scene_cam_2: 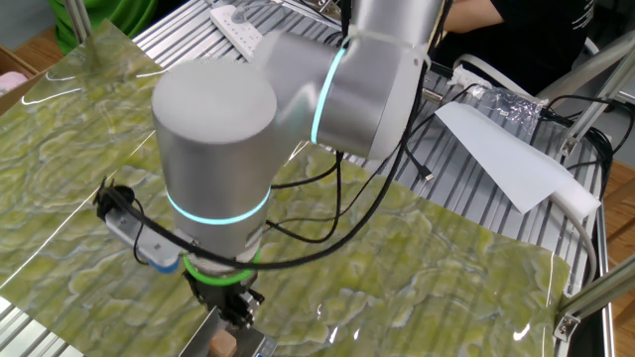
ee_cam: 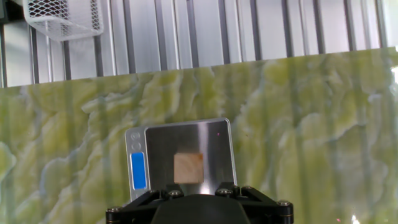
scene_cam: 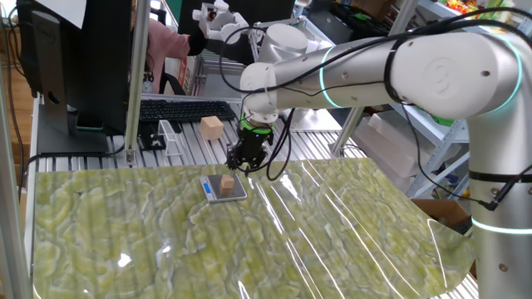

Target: Place the block on the scale

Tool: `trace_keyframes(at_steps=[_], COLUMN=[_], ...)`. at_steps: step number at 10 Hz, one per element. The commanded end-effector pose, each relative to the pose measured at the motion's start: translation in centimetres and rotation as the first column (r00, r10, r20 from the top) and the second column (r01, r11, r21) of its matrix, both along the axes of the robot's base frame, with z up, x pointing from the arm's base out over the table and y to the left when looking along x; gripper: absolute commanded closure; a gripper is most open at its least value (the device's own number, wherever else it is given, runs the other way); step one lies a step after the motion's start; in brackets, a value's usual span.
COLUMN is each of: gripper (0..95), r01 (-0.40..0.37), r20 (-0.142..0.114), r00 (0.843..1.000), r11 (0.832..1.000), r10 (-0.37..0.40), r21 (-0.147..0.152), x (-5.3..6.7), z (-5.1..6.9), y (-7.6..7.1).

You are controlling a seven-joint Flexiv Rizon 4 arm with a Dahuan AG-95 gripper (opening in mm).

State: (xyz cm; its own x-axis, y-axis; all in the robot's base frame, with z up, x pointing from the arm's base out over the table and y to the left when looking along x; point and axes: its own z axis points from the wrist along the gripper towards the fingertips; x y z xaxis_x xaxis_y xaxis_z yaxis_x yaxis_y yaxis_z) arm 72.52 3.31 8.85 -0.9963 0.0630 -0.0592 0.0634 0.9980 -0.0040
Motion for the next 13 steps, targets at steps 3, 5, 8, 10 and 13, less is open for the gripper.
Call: trace_keyframes(at_steps=[3,5,8,10,13], gripper=[76.0,76.0,95.0,95.0,95.0], r01=[-0.019,-0.027,-0.031,-0.027,-0.025], r20=[-0.022,-0.031,-0.040,-0.046,-0.053], r00=[1.000,0.999,0.999,0.998,0.998], r11=[1.000,1.000,0.999,0.998,0.997], r10=[0.019,0.027,0.032,0.030,0.029], r21=[0.004,0.011,0.034,0.055,0.066], x=[-1.4,-2.4,-4.5,-6.1,-7.1], z=[1.7,2.4,2.9,2.8,2.8], y=[-1.4,-2.4,-3.6,-3.9,-3.9])
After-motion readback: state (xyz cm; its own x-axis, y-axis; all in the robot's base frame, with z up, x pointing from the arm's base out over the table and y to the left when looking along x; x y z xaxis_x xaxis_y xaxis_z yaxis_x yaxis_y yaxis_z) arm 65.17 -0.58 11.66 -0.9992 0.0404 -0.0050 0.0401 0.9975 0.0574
